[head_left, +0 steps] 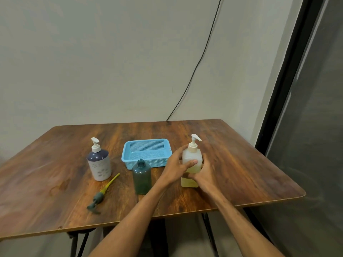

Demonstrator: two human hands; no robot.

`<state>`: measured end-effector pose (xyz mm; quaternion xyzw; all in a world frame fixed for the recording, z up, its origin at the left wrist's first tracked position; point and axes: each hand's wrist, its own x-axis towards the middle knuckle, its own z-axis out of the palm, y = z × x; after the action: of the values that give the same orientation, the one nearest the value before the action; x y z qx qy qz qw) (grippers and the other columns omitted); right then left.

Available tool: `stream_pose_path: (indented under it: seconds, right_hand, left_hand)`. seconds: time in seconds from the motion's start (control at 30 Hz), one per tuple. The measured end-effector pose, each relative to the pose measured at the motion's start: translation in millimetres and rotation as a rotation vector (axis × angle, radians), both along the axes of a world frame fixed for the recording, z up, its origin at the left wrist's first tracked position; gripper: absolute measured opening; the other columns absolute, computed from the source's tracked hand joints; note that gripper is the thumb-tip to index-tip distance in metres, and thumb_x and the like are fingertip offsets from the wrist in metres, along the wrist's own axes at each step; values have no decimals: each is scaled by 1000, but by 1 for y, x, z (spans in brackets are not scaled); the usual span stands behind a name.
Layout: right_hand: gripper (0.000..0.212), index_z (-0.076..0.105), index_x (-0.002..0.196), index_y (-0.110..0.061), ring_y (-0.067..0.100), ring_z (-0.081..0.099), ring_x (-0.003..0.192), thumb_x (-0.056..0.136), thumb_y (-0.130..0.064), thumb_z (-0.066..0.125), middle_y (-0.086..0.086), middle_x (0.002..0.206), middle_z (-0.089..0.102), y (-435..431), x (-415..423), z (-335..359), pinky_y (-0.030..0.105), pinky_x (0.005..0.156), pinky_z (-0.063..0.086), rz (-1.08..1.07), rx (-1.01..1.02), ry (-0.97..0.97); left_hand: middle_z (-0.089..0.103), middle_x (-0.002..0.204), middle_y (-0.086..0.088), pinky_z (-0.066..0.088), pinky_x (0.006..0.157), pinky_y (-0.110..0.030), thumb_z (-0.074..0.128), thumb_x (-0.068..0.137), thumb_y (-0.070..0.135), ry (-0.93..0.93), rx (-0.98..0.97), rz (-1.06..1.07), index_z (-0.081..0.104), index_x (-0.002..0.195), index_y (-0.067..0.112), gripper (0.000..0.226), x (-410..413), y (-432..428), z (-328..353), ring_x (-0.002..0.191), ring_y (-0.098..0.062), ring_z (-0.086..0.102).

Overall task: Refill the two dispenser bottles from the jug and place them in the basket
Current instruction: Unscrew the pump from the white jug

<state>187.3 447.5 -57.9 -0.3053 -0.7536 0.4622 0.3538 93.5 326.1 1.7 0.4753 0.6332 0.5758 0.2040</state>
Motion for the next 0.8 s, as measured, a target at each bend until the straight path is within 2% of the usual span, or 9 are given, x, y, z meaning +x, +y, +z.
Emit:
stream_pose_path:
  seconds: [0.1, 0.17, 0.23, 0.3, 0.4, 0.5, 0.57, 0.67, 0.8]
  right_hand:
    - [116, 44, 140, -49, 18, 61, 124, 37, -67, 94, -12, 136, 61, 4, 1, -4, 51, 98, 54, 43, -46, -9]
    - [114, 46, 139, -46, 17, 62, 123, 39, -63, 97, -11, 135, 62, 9, 2, -6, 50, 97, 55, 72, -10, -14]
    - [110, 47, 141, -43, 15, 60, 126, 45, -59, 98, -11, 137, 60, 9, 5, 3, 48, 100, 53, 76, 21, -21]
    - [110, 45, 145, -38, 11, 54, 130, 48, -57, 95, -12, 143, 56, 8, 6, 8, 42, 106, 49, 86, 47, -33]
    - [111, 47, 142, -42, 12, 58, 127, 44, -56, 98, -12, 140, 58, 9, 7, 7, 46, 103, 51, 79, 1, -10]
    - [108, 49, 141, -42, 13, 60, 125, 46, -54, 99, -11, 137, 60, 10, 7, 0, 46, 99, 53, 87, -27, -10]
    - [107, 50, 139, -41, 19, 63, 123, 45, -55, 100, -8, 134, 63, 10, 6, -2, 51, 97, 55, 88, -66, -4]
    - [106, 51, 137, -39, 21, 64, 121, 44, -54, 100, -6, 132, 64, 7, 6, -1, 52, 96, 55, 98, -79, 15]
    - [106, 52, 136, -37, 23, 64, 121, 43, -55, 99, -5, 132, 65, 3, 7, 3, 53, 95, 55, 114, -95, 46]
  left_hand:
    - [53, 142, 7, 53, 100, -35, 74, 84, 45, 32, 24, 68, 46, 143, 30, 66, 1, 2, 4, 124, -9, 55]
    - [53, 144, 9, 49, 105, -32, 70, 84, 52, 52, 73, 117, 48, 143, 27, 68, 1, 5, 13, 128, -6, 52]
    - [59, 139, 7, 48, 105, -32, 67, 92, 41, 41, 109, 94, 54, 140, 22, 53, 2, 7, 26, 126, -6, 55]
    - [69, 123, 3, 53, 100, -36, 62, 97, 24, 62, 129, 21, 64, 128, 17, 32, 1, 9, 36, 115, -10, 63]
    - [75, 101, -5, 55, 91, -47, 64, 94, 14, 55, 145, 40, 73, 109, 10, 18, -2, 13, 38, 97, -18, 69]
    - [77, 97, 0, 59, 87, -44, 79, 82, 16, 9, 159, 142, 77, 103, 10, 22, -1, 16, 38, 92, -15, 72]
    - [77, 91, 3, 60, 82, -33, 88, 71, 21, -13, 176, 218, 77, 97, 12, 29, 4, 17, 40, 86, -11, 73]
    - [75, 86, 1, 57, 72, -22, 95, 59, 25, -7, 207, 279, 74, 89, 12, 39, 8, 21, 38, 81, -14, 71]
    - [74, 88, 1, 57, 73, -25, 95, 59, 33, 10, 222, 287, 72, 90, 16, 42, 9, 21, 34, 84, -15, 69]
